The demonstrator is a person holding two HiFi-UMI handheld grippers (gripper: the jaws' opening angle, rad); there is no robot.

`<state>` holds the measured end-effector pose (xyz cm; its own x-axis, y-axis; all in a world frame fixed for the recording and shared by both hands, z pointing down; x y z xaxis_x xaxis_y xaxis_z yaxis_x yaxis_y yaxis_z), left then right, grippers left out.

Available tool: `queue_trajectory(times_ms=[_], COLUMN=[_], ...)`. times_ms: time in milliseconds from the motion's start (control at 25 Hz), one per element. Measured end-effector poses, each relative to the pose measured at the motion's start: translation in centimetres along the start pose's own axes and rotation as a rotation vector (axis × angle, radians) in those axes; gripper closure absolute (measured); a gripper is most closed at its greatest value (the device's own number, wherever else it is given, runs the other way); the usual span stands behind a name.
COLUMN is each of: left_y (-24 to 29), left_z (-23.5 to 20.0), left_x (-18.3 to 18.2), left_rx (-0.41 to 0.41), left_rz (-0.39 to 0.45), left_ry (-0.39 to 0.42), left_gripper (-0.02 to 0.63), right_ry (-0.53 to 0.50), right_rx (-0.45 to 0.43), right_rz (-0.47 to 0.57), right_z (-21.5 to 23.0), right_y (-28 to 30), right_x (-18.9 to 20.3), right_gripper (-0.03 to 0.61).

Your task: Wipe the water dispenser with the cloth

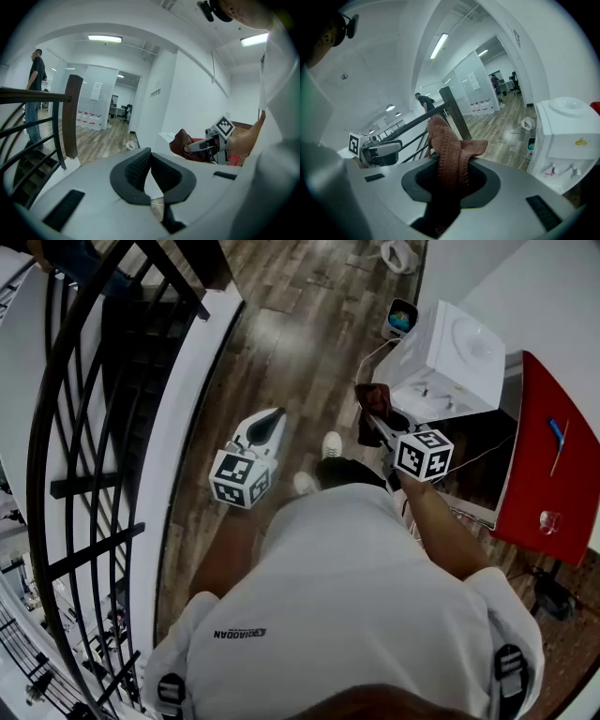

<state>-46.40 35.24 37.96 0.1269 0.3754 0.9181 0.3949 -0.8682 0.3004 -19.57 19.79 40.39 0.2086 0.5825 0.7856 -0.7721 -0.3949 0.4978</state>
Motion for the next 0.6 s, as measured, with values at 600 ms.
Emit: queue_trajectory(times_ms=[600], left_y=[4.2], left_z=[-11.4], left_x=[-5.3], left_rx=[0.067], left_rz=[-0.101], left_ry=[0.077], left_gripper=[0.617], right_ry=[0.070], right_rx=[0.018], right_rz=[0.052], right_z=[0.8], right_y=[12.9], right_x=[-5.1], right_gripper=[0.489])
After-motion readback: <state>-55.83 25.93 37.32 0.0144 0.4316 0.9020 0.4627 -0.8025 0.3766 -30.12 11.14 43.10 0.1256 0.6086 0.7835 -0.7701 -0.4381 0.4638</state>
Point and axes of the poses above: the fingertips, and each gripper's own axes: y forward along the fingers, z to its right, x out of its underside, the point moved 10 cm from there along -y, backward along the fingers, and after that the axes turned 7 degrees about x, right-handed, at the moved point
